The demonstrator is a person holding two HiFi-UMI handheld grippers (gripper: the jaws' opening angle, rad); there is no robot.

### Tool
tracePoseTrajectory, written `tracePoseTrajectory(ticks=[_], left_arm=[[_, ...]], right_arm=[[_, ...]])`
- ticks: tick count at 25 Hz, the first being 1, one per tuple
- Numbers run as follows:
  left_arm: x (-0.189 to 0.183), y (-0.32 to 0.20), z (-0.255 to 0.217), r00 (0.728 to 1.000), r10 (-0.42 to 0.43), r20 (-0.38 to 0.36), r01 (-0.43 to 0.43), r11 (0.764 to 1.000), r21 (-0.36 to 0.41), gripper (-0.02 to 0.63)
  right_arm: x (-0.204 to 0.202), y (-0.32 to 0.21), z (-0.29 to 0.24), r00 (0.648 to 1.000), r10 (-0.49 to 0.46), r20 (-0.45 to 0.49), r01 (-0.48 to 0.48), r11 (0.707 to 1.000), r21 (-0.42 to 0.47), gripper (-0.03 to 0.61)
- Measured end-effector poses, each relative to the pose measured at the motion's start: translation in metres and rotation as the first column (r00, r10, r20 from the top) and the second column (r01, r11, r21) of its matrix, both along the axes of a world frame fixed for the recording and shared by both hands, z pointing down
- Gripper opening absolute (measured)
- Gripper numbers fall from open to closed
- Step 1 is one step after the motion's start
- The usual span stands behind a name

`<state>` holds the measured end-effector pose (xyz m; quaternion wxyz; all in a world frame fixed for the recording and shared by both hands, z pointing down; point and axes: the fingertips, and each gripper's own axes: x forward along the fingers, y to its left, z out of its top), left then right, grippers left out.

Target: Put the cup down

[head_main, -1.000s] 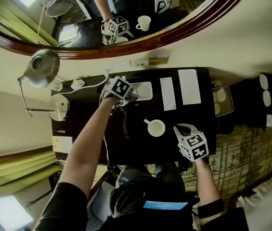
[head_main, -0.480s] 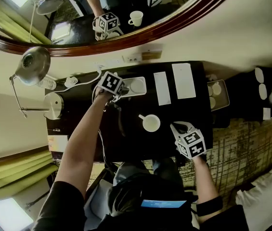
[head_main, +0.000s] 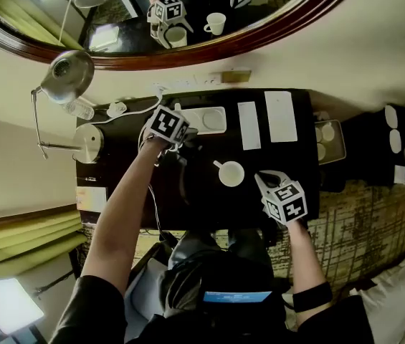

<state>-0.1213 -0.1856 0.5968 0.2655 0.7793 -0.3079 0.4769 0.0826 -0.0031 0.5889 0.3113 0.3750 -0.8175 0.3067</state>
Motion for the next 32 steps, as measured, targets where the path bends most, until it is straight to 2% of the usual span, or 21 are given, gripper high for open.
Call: tracePoseTrajectory(ticks=[3,5,8,15,18,24,32], left_arm=[[-0.001,0.020,-0.005,1.000,-0.003,-0.011,0.003,1.000,0.004,0.445],[0.007,0.039,-0.008,0.998,0.000,-0.055,-0.001,1.000,-0.011,0.446],[0.010,0.066,-0.007,0.997,-0.002,-0.073,0.000,1.000,-0.027,0.446],[0.011,0.118,0.015,0.999,-0.001,-0.043,-0.002,0.998,-0.056,0.446],[0.018,0.138,0.023,0.998,0.016,-0.058,-0.020,0.997,-0.078,0.446],[0.019,0.175,0.047,0.998,0.036,-0.041,-0.041,0.992,-0.122,0.446],[0.022,0.195,0.074,0.997,0.077,-0.029,-0.080,0.990,-0.116,0.446]], right_arm=[[-0.001,-0.002,-0.003,1.000,-0.004,0.002,0.004,1.000,0.007,0.002],[-0.002,-0.003,-0.004,1.000,-0.005,0.003,0.004,1.000,0.010,0.002],[-0.003,-0.003,-0.006,1.000,-0.006,0.009,0.006,1.000,0.010,0.002],[-0.006,0.001,-0.008,1.000,-0.022,0.011,0.022,1.000,0.001,0.002],[-0.008,0.002,-0.008,1.000,-0.029,0.009,0.029,1.000,0.000,0.002],[-0.010,0.008,-0.005,0.999,-0.030,0.012,0.031,0.999,-0.013,0.002],[-0.009,0.017,0.003,1.000,-0.025,0.003,0.025,0.999,-0.036,0.002]])
